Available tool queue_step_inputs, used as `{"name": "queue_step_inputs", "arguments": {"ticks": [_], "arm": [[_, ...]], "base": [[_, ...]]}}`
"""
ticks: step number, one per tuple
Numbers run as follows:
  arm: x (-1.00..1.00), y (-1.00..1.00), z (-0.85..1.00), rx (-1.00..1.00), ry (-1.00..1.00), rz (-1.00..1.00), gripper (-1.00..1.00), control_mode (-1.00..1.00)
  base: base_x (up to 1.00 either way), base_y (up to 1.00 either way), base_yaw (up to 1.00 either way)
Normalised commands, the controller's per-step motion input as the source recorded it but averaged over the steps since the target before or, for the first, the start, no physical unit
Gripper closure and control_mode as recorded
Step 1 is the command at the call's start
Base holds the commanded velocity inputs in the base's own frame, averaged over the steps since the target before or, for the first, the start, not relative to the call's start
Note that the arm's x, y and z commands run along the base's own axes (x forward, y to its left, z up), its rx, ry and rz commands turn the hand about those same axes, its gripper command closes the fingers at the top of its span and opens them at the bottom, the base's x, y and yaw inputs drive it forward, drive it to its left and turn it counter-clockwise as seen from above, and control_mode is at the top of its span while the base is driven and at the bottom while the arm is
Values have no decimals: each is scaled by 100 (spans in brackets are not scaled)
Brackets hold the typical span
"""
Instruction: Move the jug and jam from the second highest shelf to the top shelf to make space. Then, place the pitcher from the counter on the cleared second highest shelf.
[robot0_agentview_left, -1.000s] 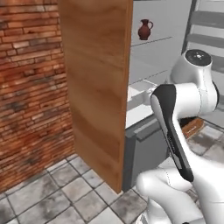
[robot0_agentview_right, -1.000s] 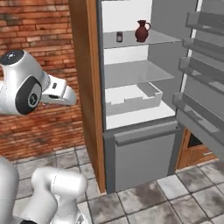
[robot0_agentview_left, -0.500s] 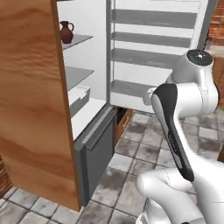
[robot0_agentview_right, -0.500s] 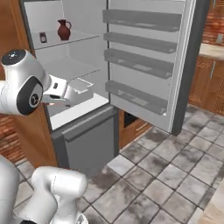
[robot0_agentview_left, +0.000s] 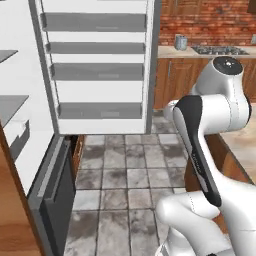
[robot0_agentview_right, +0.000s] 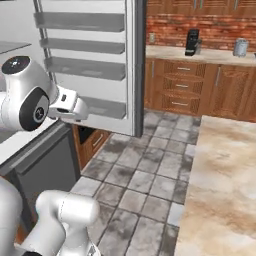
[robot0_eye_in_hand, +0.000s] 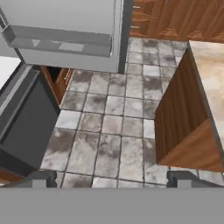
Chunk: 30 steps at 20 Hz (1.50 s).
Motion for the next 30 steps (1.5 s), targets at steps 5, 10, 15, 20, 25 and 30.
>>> {"name": "queue_step_inputs", "arguments": {"ticks": [5, 10, 15, 20, 25, 30], "arm": [[0, 0, 0, 0, 0, 0, -100, 100], [0, 0, 0, 0, 0, 0, -100, 100], [0, 0, 0, 0, 0, 0, -100, 100], [0, 0, 0, 0, 0, 0, -100, 100], [0, 0, 0, 0, 0, 0, -100, 100], [0, 0, 0, 0, 0, 0, -100, 100]], "base": [[3, -59, -64], [0, -37, -73], [-49, -6, -67], [-97, -1, -55], [-50, -10, -65], [3, -29, -75]]}}
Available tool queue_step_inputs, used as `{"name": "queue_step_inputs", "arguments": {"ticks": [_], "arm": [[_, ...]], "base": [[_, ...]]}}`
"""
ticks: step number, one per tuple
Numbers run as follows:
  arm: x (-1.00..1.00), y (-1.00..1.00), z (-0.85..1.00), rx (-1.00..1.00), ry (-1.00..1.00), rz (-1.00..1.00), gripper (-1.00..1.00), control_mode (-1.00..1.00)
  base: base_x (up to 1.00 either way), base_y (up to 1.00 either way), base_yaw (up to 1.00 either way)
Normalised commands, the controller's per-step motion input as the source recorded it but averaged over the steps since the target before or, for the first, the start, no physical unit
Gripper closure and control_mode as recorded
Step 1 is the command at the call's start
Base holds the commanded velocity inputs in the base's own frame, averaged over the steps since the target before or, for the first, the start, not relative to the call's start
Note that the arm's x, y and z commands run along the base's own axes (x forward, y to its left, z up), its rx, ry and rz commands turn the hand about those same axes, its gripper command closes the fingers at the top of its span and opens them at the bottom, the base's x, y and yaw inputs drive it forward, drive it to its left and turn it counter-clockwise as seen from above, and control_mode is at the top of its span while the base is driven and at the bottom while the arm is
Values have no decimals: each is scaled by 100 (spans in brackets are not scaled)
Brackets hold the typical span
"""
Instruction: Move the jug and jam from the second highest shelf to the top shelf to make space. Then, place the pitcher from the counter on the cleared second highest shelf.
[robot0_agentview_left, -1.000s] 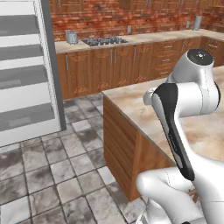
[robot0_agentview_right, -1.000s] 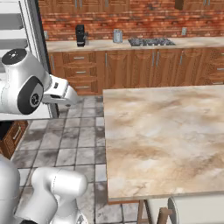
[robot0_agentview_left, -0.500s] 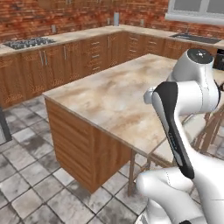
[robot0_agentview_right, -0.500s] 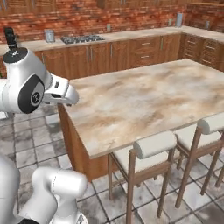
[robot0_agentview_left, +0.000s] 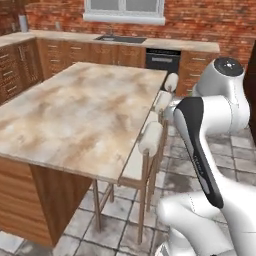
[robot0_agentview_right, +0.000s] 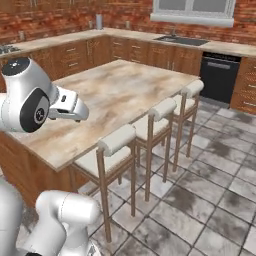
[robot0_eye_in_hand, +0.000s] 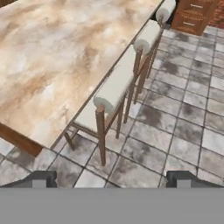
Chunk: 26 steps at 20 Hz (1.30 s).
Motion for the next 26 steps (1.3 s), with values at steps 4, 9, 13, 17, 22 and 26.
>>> {"name": "queue_step_inputs", "arguments": {"ticks": [4, 9, 13, 17, 22, 26], "arm": [[0, 0, 0, 0, 0, 0, -100, 100], [0, 0, 0, 0, 0, 0, -100, 100], [0, 0, 0, 0, 0, 0, -100, 100], [0, 0, 0, 0, 0, 0, -100, 100], [0, 0, 0, 0, 0, 0, -100, 100], [0, 0, 0, 0, 0, 0, -100, 100]], "base": [[7, -15, -78], [24, -25, -70], [89, -16, -49], [100, -8, -35], [100, 0, -20], [100, 0, -6]]}}
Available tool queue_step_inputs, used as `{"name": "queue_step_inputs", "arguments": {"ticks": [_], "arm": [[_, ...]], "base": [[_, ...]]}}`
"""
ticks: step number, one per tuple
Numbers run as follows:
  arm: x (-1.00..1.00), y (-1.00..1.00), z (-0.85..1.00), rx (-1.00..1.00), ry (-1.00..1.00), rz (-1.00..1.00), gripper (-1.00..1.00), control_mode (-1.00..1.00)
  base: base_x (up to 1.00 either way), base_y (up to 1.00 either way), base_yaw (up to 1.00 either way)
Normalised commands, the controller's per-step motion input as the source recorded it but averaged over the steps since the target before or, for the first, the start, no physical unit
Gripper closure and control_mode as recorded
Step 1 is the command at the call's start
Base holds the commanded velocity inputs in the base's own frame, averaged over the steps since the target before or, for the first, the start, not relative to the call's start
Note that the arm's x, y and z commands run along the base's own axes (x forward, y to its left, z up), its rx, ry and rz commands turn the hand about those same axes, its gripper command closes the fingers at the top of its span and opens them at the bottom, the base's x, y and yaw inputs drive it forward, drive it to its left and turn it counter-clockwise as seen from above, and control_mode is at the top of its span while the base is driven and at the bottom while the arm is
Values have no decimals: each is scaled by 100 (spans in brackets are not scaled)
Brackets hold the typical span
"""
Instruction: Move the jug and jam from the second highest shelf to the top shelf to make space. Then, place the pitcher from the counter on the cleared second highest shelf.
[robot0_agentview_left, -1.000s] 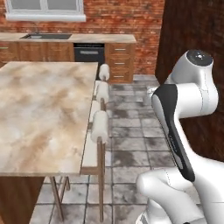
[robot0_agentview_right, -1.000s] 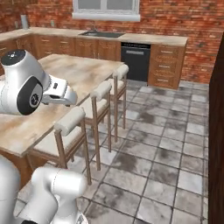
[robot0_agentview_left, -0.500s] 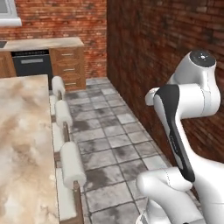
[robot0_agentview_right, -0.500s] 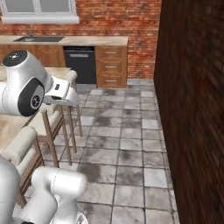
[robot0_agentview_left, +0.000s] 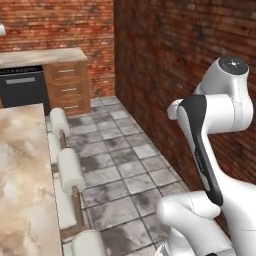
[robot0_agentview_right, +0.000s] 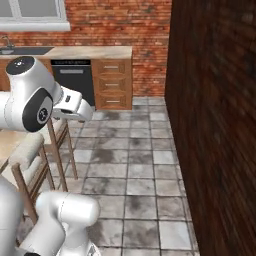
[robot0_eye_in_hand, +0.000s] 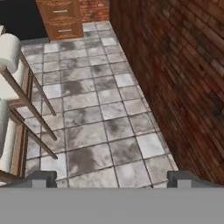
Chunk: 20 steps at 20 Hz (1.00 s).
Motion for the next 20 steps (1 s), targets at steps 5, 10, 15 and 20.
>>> {"name": "queue_step_inputs", "arguments": {"ticks": [5, 10, 15, 20], "arm": [[0, 0, 0, 0, 0, 0, -100, 100], [0, 0, 0, 0, 0, 0, -100, 100], [0, 0, 0, 0, 0, 0, -100, 100], [0, 0, 0, 0, 0, 0, -100, 100]], "base": [[100, 0, 3], [100, -2, 24], [100, -8, 28], [100, -12, 26]]}}
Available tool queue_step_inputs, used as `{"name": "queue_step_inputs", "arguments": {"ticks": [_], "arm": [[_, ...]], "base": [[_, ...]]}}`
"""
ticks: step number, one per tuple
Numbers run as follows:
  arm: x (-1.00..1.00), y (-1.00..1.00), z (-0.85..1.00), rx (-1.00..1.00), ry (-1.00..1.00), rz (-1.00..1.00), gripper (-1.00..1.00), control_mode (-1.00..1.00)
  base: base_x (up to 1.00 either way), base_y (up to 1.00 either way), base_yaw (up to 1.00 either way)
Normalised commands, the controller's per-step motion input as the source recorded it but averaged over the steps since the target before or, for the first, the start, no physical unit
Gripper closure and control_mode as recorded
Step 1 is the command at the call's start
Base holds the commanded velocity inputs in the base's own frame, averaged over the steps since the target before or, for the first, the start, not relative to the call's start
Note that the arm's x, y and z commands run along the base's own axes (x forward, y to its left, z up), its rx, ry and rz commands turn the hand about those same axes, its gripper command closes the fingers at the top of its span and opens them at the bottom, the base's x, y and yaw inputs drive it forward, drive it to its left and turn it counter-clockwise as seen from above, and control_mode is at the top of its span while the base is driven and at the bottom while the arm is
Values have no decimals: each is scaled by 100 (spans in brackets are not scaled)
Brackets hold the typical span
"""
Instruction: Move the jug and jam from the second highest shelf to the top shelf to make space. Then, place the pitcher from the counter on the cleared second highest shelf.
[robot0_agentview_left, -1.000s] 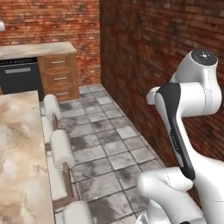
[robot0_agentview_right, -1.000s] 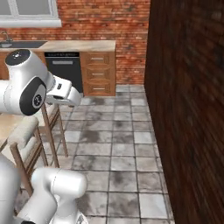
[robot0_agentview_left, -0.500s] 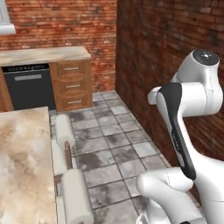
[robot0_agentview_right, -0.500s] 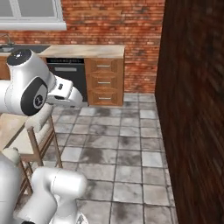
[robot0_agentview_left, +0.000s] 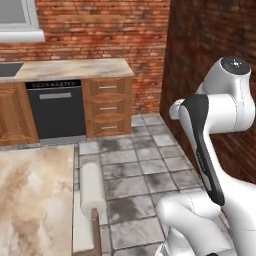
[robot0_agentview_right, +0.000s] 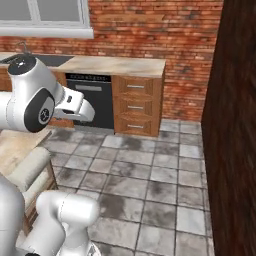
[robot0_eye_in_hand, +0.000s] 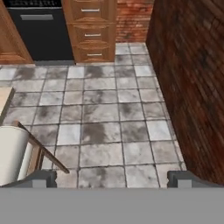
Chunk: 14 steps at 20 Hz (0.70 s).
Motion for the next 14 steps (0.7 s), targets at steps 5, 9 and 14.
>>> {"name": "queue_step_inputs", "arguments": {"ticks": [5, 9, 14], "arm": [[0, 0, 0, 0, 0, 0, -100, 100], [0, 0, 0, 0, 0, 0, -100, 100], [0, 0, 0, 0, 0, 0, -100, 100]], "base": [[100, -20, 29], [100, -26, 37], [100, -10, 48]]}}
